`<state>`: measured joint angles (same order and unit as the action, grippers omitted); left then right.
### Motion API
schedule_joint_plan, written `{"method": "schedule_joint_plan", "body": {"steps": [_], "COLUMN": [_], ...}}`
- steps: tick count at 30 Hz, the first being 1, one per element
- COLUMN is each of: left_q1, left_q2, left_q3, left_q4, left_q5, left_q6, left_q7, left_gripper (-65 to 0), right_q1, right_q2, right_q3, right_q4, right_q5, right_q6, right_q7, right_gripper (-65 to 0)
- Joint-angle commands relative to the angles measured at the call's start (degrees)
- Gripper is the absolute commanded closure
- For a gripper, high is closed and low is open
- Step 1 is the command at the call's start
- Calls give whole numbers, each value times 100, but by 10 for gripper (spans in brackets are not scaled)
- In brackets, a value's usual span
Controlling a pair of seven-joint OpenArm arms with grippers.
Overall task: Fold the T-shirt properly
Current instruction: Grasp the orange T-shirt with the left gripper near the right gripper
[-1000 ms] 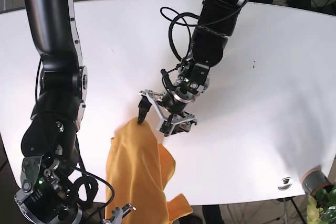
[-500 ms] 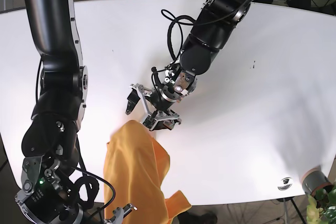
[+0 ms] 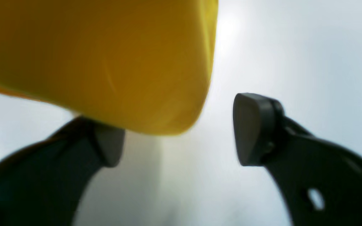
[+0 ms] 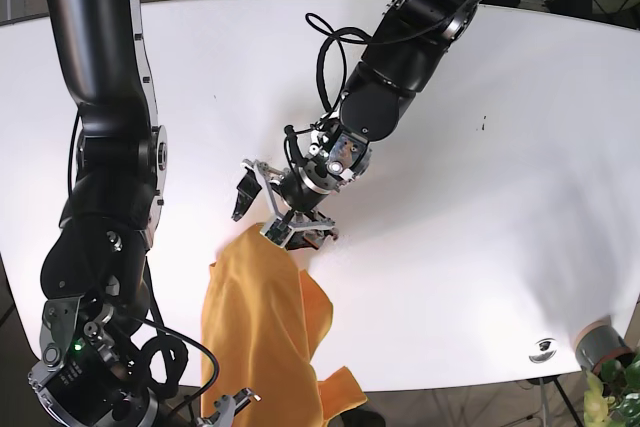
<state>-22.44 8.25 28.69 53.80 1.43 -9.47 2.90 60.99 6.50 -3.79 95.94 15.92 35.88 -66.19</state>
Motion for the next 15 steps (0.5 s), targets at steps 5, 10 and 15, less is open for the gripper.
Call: {"method": "schedule_joint_plan", "body": {"steps": [5,10,15], "left_q1": [-600,-776,-767], "left_q2": [75,75,75], "left_q3": [169,274,151], "left_q4": [-330,-479,-365], "left_q5": [-42,-42,-42], "left_q6": [11,11,11], "left_q7": [-215,-215,-215], "left_gripper": [-189,-24,0], "right_q1": [235,226,121], "right_q2": [5,13,66], "right_q3": [32,50,58], "right_q4": [81,81,72], "right_q5": [47,30,12], "right_q6": [-41,-41,-67], "right_q7": [206,206,364], "right_gripper": [-21,-21,-21]}}
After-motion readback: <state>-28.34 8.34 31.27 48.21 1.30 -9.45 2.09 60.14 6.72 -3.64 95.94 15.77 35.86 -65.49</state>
